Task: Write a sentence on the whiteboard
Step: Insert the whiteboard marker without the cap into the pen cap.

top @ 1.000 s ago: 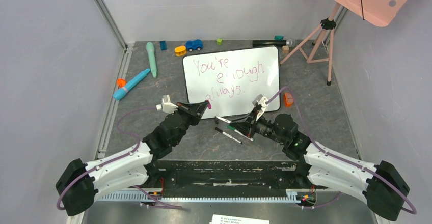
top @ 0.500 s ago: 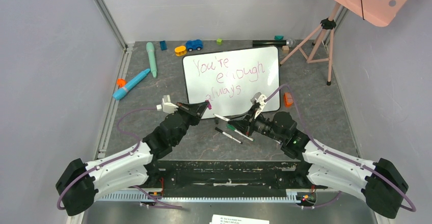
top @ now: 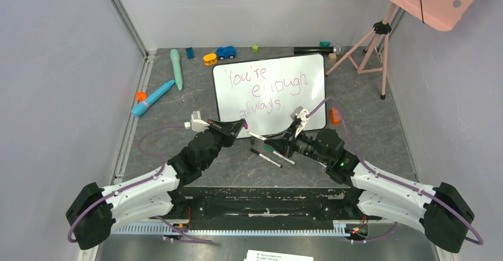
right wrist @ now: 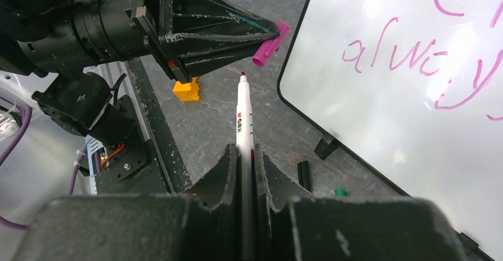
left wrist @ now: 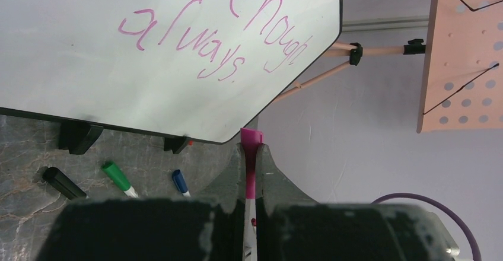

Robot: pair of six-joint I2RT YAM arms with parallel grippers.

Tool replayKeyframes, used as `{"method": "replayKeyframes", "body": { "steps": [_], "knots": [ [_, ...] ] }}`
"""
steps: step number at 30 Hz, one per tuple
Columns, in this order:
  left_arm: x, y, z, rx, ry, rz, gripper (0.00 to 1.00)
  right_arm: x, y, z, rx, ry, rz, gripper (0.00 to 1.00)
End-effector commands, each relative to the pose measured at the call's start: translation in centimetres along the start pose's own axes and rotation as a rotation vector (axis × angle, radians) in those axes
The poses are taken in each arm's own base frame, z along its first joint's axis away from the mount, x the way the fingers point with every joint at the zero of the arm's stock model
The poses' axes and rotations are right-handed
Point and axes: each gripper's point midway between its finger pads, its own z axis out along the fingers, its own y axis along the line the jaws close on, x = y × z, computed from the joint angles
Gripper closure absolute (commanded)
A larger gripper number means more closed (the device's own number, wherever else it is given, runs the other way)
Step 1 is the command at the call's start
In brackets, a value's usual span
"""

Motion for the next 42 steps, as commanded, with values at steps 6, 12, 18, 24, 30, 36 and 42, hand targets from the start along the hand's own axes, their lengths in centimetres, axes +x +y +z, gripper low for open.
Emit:
{"method": "replayKeyframes", "body": {
  "steps": [6,12,18,24,30,36,42],
  "knots": [
    [-0.2,-1.1,0.0,0.036,-0.007,-0.072,0.98,-3.5,0.6,0.6,-0.006,-0.092,-0.038,1.0],
    [0.0,-1.1,0.0,0.038,0.0,-0.081,0.98,-3.5,0.3,0.7,0.008,-0.089,-0.04,1.0],
    [0.1,-1.1,-0.1,0.039,0.008,-0.088,0.98,-3.6,0.2,0.8,0.013,-0.091,-0.046,1.0],
    [0.2,-0.8,-0.1,0.035,0.012,-0.088,0.98,-3.7,0.2,0.9,0.014,-0.092,-0.049,1.0],
    [0.2,-0.9,-0.1,0.04,0.014,-0.095,0.98,-3.7,0.1,1.0,0.018,-0.092,-0.053,1.0],
    [0.5,-1.0,-0.1,0.044,0.031,-0.101,0.98,-3.6,-0.1,1.0,0.028,-0.09,-0.055,1.0],
    [0.9,-1.3,-0.2,0.06,0.053,-0.131,0.98,-3.6,-0.3,1.1,0.034,-0.089,-0.058,1.0]
  ]
}}
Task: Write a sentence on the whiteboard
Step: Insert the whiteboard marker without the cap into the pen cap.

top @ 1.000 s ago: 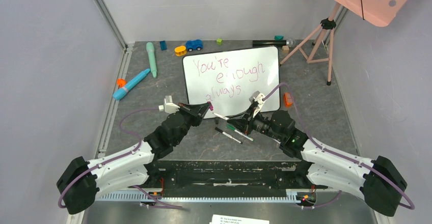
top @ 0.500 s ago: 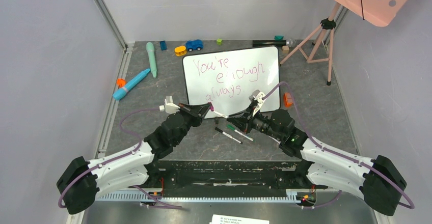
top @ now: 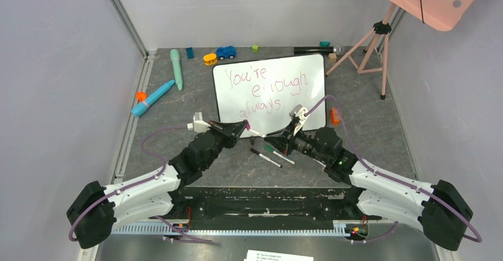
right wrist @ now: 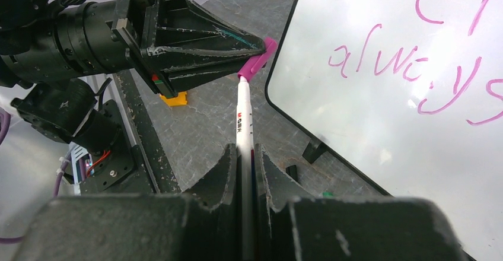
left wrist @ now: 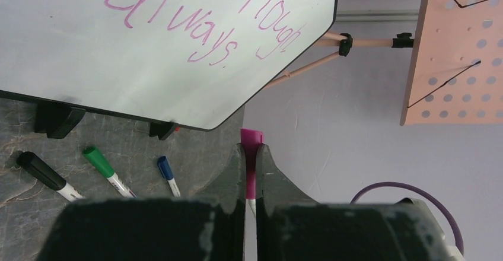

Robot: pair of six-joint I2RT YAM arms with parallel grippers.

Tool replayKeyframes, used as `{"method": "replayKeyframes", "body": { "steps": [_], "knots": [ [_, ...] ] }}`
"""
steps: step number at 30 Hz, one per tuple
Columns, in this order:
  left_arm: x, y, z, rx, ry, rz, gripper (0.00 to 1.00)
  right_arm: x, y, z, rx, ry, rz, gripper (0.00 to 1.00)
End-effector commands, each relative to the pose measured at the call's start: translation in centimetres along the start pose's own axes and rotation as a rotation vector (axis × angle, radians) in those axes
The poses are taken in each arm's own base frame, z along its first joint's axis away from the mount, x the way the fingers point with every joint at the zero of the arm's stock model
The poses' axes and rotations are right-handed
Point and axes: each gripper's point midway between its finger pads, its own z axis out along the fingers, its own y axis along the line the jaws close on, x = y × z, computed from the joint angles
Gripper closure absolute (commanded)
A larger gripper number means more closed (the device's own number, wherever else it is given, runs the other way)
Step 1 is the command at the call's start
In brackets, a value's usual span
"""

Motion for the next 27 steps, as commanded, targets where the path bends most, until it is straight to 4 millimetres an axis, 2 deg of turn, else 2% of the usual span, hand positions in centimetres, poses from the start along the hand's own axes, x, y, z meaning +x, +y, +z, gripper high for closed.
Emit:
{"method": "replayKeyframes", "body": {
  "steps": [1,11,16,20,24,27],
  "knots": [
    [0.1,-1.3,0.0,0.053,0.007,-0.07,0.98,-3.0,0.5,0.6,-0.007,-0.079,-0.031,1.0],
    [1.0,-2.0,0.1,0.065,0.051,-0.078,0.98,-3.5,-0.1,0.3,0.028,-0.127,-0.031,1.0],
    [1.9,-2.8,0.8,0.104,0.076,-0.098,0.98,-4.9,-1.6,-1.0,0.124,-0.257,-0.016,1.0],
    [2.0,-3.4,1.3,0.139,0.064,-0.109,0.98,-5.3,-2.6,-1.2,0.192,-0.297,-0.044,1.0],
    [2.2,-4.7,1.9,0.182,0.035,-0.097,0.98,-5.6,-3.6,-1.1,0.262,-0.313,-0.088,1.0],
    [3.4,-6.5,2.6,0.223,0.041,-0.063,0.98,-6.0,-4.3,-0.7,0.311,-0.311,-0.134,1.0]
  ]
}}
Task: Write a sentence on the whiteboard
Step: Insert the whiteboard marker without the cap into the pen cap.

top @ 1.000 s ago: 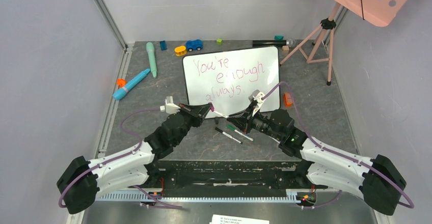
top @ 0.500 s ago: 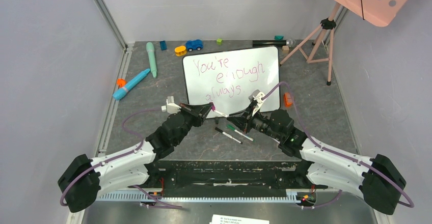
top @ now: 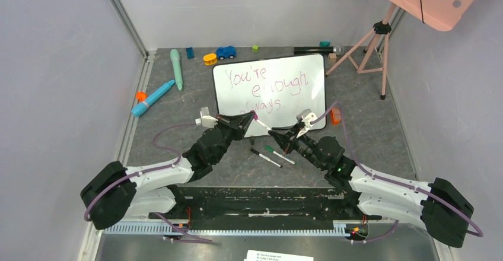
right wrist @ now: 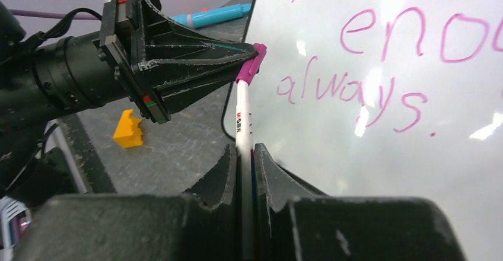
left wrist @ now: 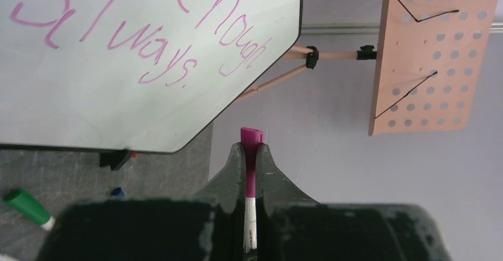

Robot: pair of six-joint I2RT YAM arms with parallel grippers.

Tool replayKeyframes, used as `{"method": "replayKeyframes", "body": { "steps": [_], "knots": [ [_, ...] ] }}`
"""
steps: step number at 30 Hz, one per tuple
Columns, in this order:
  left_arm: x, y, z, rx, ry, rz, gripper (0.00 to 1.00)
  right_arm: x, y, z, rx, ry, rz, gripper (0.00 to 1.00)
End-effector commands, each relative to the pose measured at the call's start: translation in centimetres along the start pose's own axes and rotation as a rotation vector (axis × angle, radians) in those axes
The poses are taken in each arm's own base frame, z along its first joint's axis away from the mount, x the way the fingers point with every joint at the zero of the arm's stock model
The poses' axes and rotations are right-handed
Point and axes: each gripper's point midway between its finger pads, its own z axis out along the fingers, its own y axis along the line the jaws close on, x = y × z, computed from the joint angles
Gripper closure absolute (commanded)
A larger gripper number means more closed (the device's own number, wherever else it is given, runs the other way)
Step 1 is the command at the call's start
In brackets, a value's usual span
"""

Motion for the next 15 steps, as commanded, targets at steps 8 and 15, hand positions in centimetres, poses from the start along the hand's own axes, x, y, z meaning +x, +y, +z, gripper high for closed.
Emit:
{"method": "replayKeyframes", "body": {
  "steps": [8,15],
  "knots": [
    [8.5,-9.8,0.9,0.286,0.187,0.043,0.98,-7.9,-2.0,3.6,0.181,-0.178,-0.161,1.0],
    [13.8,-10.5,-0.8,0.354,0.365,0.048,0.98,-8.9,-3.7,3.6,0.274,-0.206,-0.247,1.0]
  ]
}}
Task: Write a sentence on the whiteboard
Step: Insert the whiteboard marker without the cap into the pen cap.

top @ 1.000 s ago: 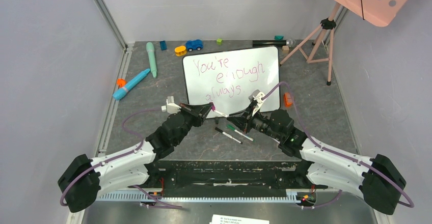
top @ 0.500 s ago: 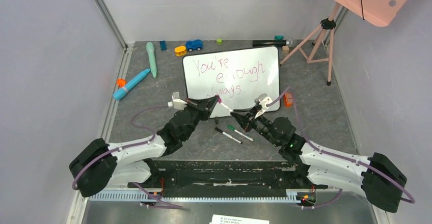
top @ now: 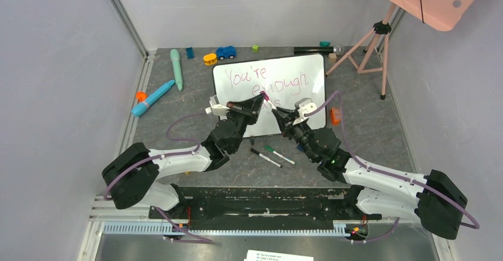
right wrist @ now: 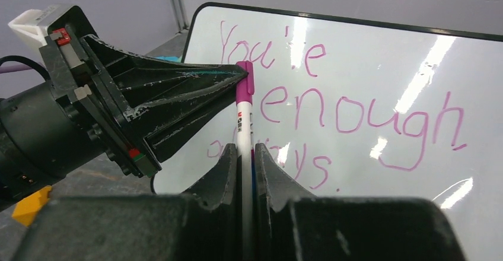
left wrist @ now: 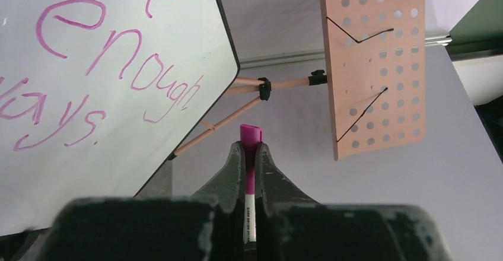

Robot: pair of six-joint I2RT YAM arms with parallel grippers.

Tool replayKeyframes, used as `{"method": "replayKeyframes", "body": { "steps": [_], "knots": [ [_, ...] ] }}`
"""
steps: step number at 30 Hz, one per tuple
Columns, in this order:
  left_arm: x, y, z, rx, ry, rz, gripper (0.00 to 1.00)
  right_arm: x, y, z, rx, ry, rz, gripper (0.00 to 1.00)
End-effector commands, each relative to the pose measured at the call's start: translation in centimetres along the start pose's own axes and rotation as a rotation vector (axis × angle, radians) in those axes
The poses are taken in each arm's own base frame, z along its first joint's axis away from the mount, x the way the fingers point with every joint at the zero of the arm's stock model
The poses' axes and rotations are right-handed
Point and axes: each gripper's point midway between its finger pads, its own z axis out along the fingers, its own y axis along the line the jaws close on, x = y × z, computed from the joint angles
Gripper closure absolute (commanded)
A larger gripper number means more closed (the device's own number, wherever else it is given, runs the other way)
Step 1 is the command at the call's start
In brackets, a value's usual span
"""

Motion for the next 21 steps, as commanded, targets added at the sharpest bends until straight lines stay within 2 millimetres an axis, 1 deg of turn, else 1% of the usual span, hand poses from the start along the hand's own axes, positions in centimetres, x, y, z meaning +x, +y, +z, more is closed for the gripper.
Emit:
{"method": "replayKeyframes", "body": {
  "steps": [1,2,6,7,10,14,16,18,21],
  "knots": [
    [12.4,-5.3,-6.5,0.195,0.521,-0.009,0.98,-2.5,-0.6,1.5,0.039,-0.064,-0.064,1.0],
    [13.0,-5.3,-7.0,0.198,0.549,-0.004,0.98,-2.5,-0.5,1.6,0.035,-0.057,-0.071,1.0],
    [14.5,-5.7,-9.0,0.205,0.628,0.018,0.98,-2.2,-0.7,1.5,0.034,-0.051,-0.067,1.0],
    [14.9,-5.5,-9.6,0.19,0.651,0.024,0.98,-2.2,-0.6,1.4,0.028,-0.052,-0.062,1.0],
    [15.9,-4.0,-11.2,0.129,0.713,0.024,0.98,-2.2,-0.6,1.2,0.012,-0.051,-0.05,1.0],
    [18.7,-1.7,-14.3,0.063,0.83,0.009,0.98,-1.6,-0.2,1.1,-0.052,-0.031,-0.01,1.0],
    [19.8,-0.8,-15.5,0.044,0.88,0.008,0.98,-1.1,0.0,1.0,-0.092,-0.007,0.047,1.0],
    [19.8,0.1,-15.7,0.031,0.882,0.012,0.98,-0.7,0.3,0.8,-0.131,0.01,0.082,1.0],
    [18.1,0.5,-15.3,0.022,0.818,0.033,0.98,-0.6,-0.3,0.1,-0.108,0.016,0.092,1.0]
  ]
}}
